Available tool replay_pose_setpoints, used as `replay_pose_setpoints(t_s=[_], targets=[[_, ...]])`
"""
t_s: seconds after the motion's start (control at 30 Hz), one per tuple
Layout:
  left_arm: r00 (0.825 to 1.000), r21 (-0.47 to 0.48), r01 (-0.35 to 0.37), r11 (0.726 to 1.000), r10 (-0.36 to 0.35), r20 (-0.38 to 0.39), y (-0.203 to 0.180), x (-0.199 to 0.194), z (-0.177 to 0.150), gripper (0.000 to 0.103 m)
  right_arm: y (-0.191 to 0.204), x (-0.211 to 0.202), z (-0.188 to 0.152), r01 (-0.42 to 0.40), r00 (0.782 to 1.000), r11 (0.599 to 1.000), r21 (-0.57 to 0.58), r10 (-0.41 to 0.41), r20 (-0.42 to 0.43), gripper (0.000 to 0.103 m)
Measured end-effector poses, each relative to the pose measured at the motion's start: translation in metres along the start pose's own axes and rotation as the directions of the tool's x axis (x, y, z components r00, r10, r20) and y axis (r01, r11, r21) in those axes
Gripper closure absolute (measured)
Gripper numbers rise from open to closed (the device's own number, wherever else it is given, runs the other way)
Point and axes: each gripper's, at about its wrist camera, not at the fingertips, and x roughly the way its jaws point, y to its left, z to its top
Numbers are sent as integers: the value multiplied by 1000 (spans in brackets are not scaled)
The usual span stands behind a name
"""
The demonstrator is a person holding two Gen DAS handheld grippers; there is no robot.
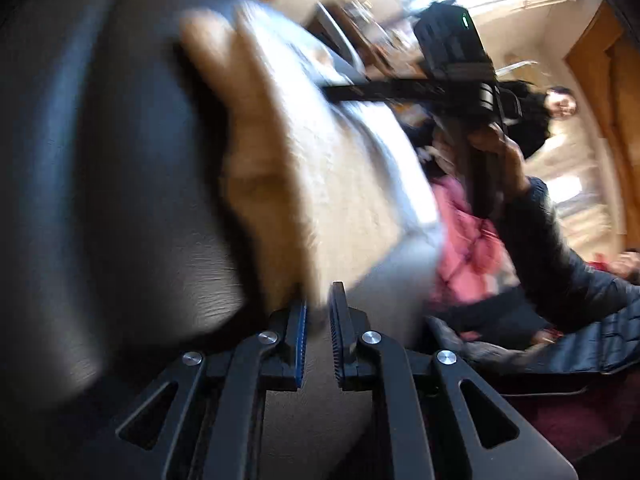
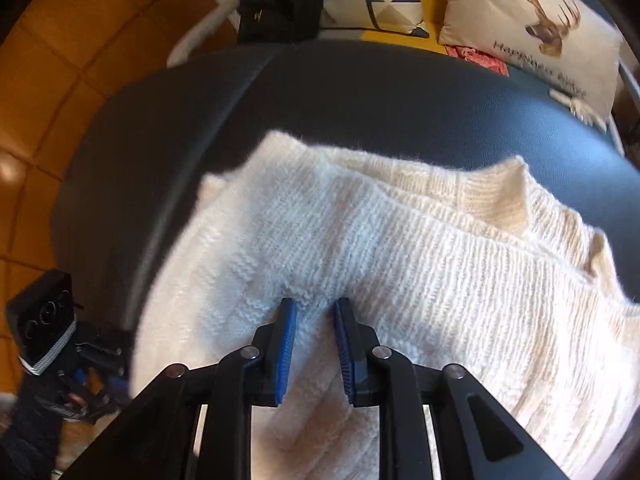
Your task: Fold clothes
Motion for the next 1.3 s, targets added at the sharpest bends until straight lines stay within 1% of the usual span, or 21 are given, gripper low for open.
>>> replay_pose_setpoints(t_s=[0.07,0.13,0.23,0.27,0.3,0.33,0.37,0.4,0.47,0.5,0.53,0.6,0.67,0.77,0.83,0.9,1.0,1.1,1.17,1.27,1.3], targets=[[998,43,-25,999,23,60,-18,-17,8,88,-8,-18,-5,-66,997,998,25,65,43,83],[995,82,-11,997,3,101,-36,-17,26,82,-16,-30,-15,-116,992,993,35,113,57,81],[990,96,7,995,-20,137,-55,3,60,73,-34,-39,-34,-117,992,990,80,112,58,81],[991,79,-16,997,5,137,-55,15,69,73,-40,-41,-43,-124,991,988,94,119,63,81],[989,32,-80,996,75,127,-46,28,74,73,-49,-42,-51,-132,990,985,113,125,72,80],[982,-24,-153,988,155,111,-35,40,78,73,-58,-42,-60,-140,988,981,132,130,81,80],[978,-75,-172,982,180,105,-26,50,80,86,-67,-42,-69,-148,987,977,155,136,89,80],[978,-123,-149,981,164,126,-13,50,77,93,-77,-39,-83,-165,984,968,191,149,96,80],[978,-225,-68,972,109,176,4,37,70,96,-91,-43,-109,-271,958,934,234,239,156,81],[973,-245,-70,967,120,199,3,30,65,96,-98,-47,-121,-323,941,913,251,281,190,80],[965,-256,-85,963,143,220,0,22,60,96,-109,-56,-131,-372,919,893,255,316,234,78],[947,-225,-179,958,230,224,-20,15,57,96,-131,-77,-150,-464,868,848,255,377,323,77],[951,-199,-168,965,212,225,-35,12,67,94,-162,-106,-182,-514,823,822,245,392,410,77],[961,-149,-150,977,180,210,-59,35,93,89,-215,-145,-227,-534,786,806,256,361,503,76],[970,-113,-135,984,154,186,-76,65,112,88,-249,-169,-266,-526,778,805,274,325,538,74],[981,-78,-121,990,131,143,-98,96,132,87,-281,-187,-295,-487,796,820,301,274,541,73],[991,-8,-118,993,118,66,-128,145,152,87,-315,-196,-331,-484,818,808,336,280,503,73],[992,55,-123,991,123,-3,-157,182,162,87,-335,-180,-349,-528,810,787,320,353,469,73],[988,83,-148,986,151,-33,-169,196,169,87,-339,-173,-353,-569,786,781,260,422,453,73],[980,123,-177,977,186,-67,-184,209,176,87,-334,-148,-333,-564,800,795,224,459,386,73],[978,136,-184,973,196,-77,-187,212,178,87,-334,-143,-329,-573,797,791,212,478,369,73]])
